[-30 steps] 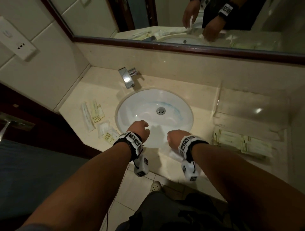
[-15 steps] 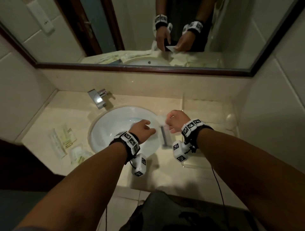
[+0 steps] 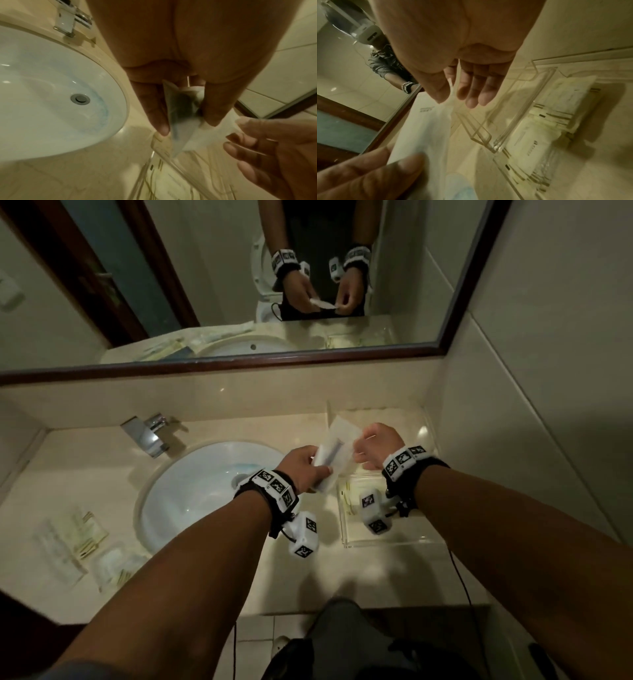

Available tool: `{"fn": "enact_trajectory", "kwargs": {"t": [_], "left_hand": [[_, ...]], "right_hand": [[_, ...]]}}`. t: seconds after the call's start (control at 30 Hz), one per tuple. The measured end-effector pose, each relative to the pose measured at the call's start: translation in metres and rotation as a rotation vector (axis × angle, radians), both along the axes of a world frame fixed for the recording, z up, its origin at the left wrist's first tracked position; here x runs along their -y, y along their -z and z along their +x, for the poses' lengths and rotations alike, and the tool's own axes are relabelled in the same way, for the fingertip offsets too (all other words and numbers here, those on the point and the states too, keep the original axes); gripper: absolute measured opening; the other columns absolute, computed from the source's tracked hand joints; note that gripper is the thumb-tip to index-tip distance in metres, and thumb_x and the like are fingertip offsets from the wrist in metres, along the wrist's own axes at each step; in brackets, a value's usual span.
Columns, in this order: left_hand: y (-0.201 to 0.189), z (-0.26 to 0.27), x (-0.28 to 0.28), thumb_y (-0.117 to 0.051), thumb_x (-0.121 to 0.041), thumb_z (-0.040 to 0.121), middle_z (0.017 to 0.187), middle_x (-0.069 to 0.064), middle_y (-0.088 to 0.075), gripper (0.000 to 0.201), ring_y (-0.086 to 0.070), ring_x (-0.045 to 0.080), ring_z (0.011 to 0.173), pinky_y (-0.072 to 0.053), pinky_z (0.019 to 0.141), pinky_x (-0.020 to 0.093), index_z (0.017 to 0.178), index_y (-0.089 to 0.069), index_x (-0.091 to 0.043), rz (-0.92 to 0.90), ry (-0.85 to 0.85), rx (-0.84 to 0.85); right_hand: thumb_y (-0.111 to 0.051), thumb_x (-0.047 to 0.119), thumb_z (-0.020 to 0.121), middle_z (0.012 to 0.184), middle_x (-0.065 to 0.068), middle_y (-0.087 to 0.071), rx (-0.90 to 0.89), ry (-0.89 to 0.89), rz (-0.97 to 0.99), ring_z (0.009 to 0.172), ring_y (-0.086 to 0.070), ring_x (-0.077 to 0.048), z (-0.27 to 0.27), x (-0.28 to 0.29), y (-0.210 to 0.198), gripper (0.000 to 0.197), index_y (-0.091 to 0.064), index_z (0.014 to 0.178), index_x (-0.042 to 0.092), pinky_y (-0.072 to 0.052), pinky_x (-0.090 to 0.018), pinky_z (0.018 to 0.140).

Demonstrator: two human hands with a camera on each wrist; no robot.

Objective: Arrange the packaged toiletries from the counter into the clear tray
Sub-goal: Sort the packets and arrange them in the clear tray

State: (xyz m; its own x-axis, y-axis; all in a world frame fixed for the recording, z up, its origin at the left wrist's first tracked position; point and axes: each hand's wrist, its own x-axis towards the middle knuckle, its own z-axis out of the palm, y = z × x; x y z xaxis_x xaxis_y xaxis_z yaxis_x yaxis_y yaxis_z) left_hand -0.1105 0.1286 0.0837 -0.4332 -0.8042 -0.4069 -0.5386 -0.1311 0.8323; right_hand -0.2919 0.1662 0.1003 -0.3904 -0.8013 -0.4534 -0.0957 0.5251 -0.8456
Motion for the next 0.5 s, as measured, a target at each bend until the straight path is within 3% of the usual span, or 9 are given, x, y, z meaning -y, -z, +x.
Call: {"fn": "enact_trajectory", "kwargs": {"t": [0.1,0.17,0.2,0.27,0.33,0.37,0.43,0.5], "left_hand": [[0.002,-0.015,-0.003,-0.071,-0.014,0.089,0.087,0.012,-0.069,0.022,-0.067,0.027,0.071,-0.062,0.067,0.042,0.11,-0.065,-0.011,0.027,0.023,0.035],[0.006,-0.025,-0.006,-0.071,-0.018,0.089,0.083,0.013,-0.069,0.021,-0.067,0.027,0.069,-0.062,0.067,0.042,0.105,-0.066,-0.006,0.024,0.037,0.054],[0.008,-0.03,-0.008,-0.07,-0.022,0.09,0.083,0.013,-0.069,0.022,-0.068,0.028,0.071,-0.062,0.066,0.041,0.103,-0.067,-0.005,0.016,0.031,0.068],[0.01,-0.042,-0.011,-0.066,-0.031,0.092,0.087,0.014,-0.072,0.027,-0.07,0.03,0.077,-0.062,0.065,0.039,0.099,-0.068,-0.005,-0.001,0.01,0.079],[0.009,-0.057,-0.015,-0.059,-0.037,0.095,0.091,0.015,-0.072,0.032,-0.071,0.032,0.081,-0.062,0.066,0.041,0.096,-0.066,-0.006,0.01,-0.003,0.065],[0.01,-0.063,-0.015,-0.055,-0.039,0.097,0.093,0.016,-0.071,0.035,-0.071,0.033,0.082,-0.062,0.068,0.043,0.097,-0.065,-0.005,0.033,-0.001,0.053],[0.012,-0.076,-0.018,-0.045,-0.037,0.101,0.094,0.016,-0.071,0.038,-0.072,0.033,0.08,-0.059,0.07,0.044,0.103,-0.063,-0.003,0.095,0.018,0.031],[0.015,-0.089,-0.022,-0.04,-0.028,0.103,0.091,0.012,-0.067,0.034,-0.071,0.027,0.071,-0.059,0.062,0.038,0.108,-0.059,0.0,0.142,0.057,0.031]], "right_hand": [[-0.071,0.021,0.078,0.105,-0.003,-0.066,-0.148,-0.044,0.043,0.088,-0.068,-0.023,-0.007,-0.01,0.005,0.044,-0.053,0.118,0.026,-0.06,-0.038,0.074],[-0.074,0.03,0.074,0.119,-0.001,-0.06,-0.192,-0.036,0.052,0.103,-0.064,-0.024,-0.011,-0.016,0.007,0.066,-0.048,0.136,0.027,-0.056,-0.044,0.09],[-0.074,0.031,0.074,0.121,-0.002,-0.059,-0.226,-0.031,0.056,0.105,-0.063,-0.025,-0.011,-0.02,0.006,0.07,-0.047,0.139,0.025,-0.055,-0.044,0.093],[-0.074,0.026,0.078,0.104,-0.006,-0.065,-0.28,-0.025,0.07,0.093,-0.064,-0.024,-0.017,-0.026,0.002,0.049,-0.058,0.122,0.014,-0.057,-0.038,0.083],[-0.071,0.019,0.083,0.074,-0.004,-0.063,-0.3,-0.072,0.08,0.071,-0.061,-0.022,-0.021,-0.032,0.0,0.013,-0.06,0.08,0.013,-0.05,-0.03,0.06],[-0.069,0.019,0.086,0.065,-0.002,-0.06,-0.31,-0.12,0.1,0.063,-0.059,-0.02,-0.022,-0.034,0.001,0.022,-0.056,0.068,0.015,-0.045,-0.024,0.052],[-0.067,0.023,0.088,0.061,-0.003,-0.061,-0.312,-0.206,0.142,0.058,-0.061,-0.02,-0.027,-0.037,0.008,0.03,-0.056,0.061,0.015,-0.042,-0.02,0.048],[-0.069,0.025,0.087,0.069,-0.006,-0.065,-0.274,-0.216,0.166,0.067,-0.066,-0.026,-0.032,-0.041,0.016,0.023,-0.058,0.068,0.016,-0.052,-0.027,0.058]]}}
